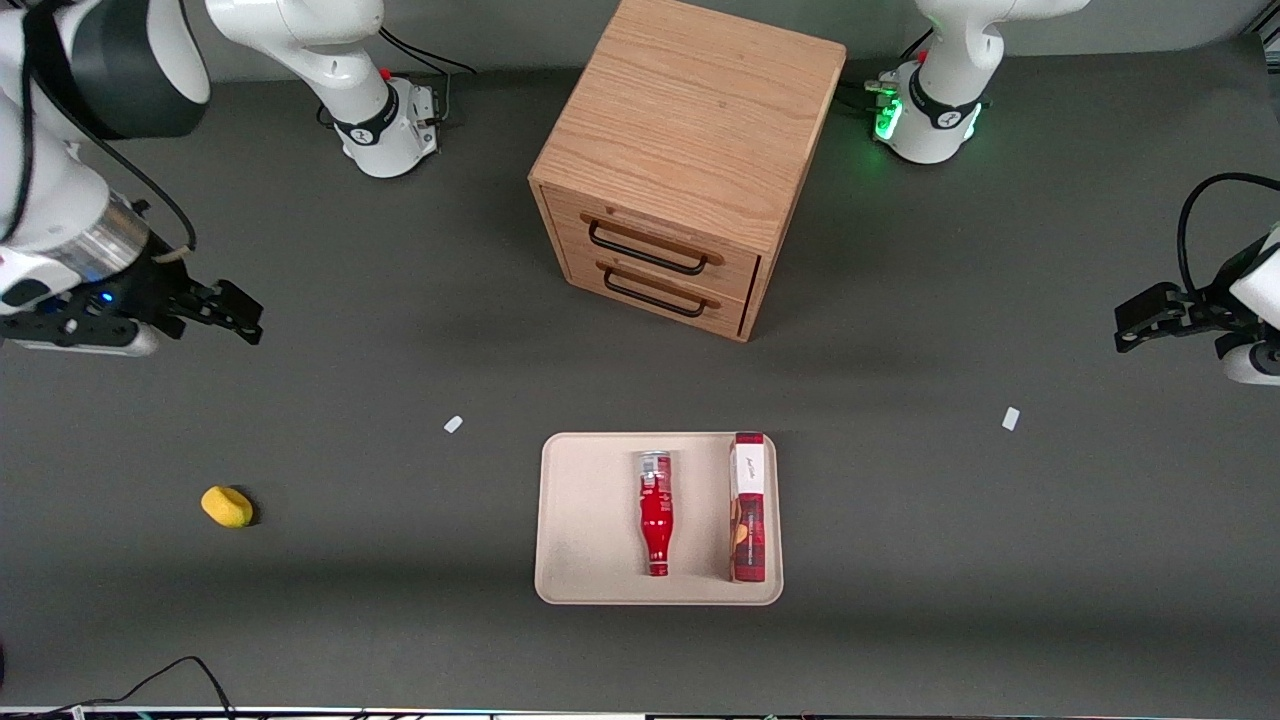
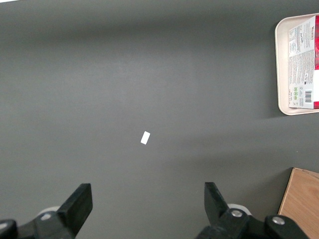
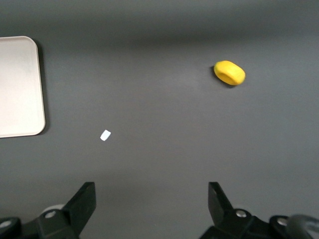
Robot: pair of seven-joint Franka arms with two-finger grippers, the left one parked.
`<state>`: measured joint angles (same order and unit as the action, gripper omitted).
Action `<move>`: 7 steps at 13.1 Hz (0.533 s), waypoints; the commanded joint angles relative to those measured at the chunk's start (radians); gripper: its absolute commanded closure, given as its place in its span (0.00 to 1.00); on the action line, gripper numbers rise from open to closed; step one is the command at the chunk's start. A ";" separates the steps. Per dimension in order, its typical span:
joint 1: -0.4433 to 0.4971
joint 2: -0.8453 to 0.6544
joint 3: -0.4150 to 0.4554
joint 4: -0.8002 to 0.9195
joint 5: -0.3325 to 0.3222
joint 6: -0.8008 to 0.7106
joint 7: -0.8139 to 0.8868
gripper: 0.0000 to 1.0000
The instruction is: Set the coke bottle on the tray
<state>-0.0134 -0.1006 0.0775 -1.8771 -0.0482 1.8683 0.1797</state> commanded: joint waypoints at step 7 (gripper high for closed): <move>-0.011 0.035 0.007 0.130 0.051 -0.179 -0.052 0.00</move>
